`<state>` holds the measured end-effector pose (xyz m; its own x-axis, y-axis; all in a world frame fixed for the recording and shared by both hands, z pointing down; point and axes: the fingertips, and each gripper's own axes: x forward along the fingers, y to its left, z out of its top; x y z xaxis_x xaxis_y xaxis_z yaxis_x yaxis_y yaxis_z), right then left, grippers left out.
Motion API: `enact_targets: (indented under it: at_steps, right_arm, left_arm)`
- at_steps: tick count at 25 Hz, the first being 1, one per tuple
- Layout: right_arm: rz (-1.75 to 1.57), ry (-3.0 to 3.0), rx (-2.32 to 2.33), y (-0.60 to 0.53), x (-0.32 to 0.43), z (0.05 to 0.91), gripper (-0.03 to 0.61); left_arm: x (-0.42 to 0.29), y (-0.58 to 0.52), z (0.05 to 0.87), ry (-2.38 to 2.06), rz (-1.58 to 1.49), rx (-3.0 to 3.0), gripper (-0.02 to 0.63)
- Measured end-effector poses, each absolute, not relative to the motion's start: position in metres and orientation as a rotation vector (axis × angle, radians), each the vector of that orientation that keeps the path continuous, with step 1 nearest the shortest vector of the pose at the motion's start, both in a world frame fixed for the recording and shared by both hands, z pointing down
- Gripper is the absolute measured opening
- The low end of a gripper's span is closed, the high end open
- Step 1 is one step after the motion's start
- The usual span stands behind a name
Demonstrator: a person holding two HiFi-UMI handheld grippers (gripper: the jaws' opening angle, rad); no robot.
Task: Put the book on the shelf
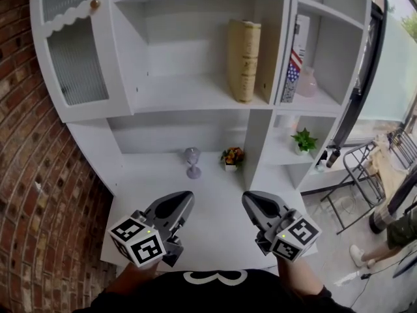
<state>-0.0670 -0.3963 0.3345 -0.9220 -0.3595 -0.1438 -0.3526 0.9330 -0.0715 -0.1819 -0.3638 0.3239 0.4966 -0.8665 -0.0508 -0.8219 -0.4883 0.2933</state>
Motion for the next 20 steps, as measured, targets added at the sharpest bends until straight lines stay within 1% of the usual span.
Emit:
enact_targets:
  at_steps: [20]
  right_arm:
    - [-0.039, 2.942, -0.521, -0.405, -0.075, 0.326, 0.009]
  left_arm:
    - [-0.188, -0.379, 0.322, -1.405, -0.296, 2.548, 0.003]
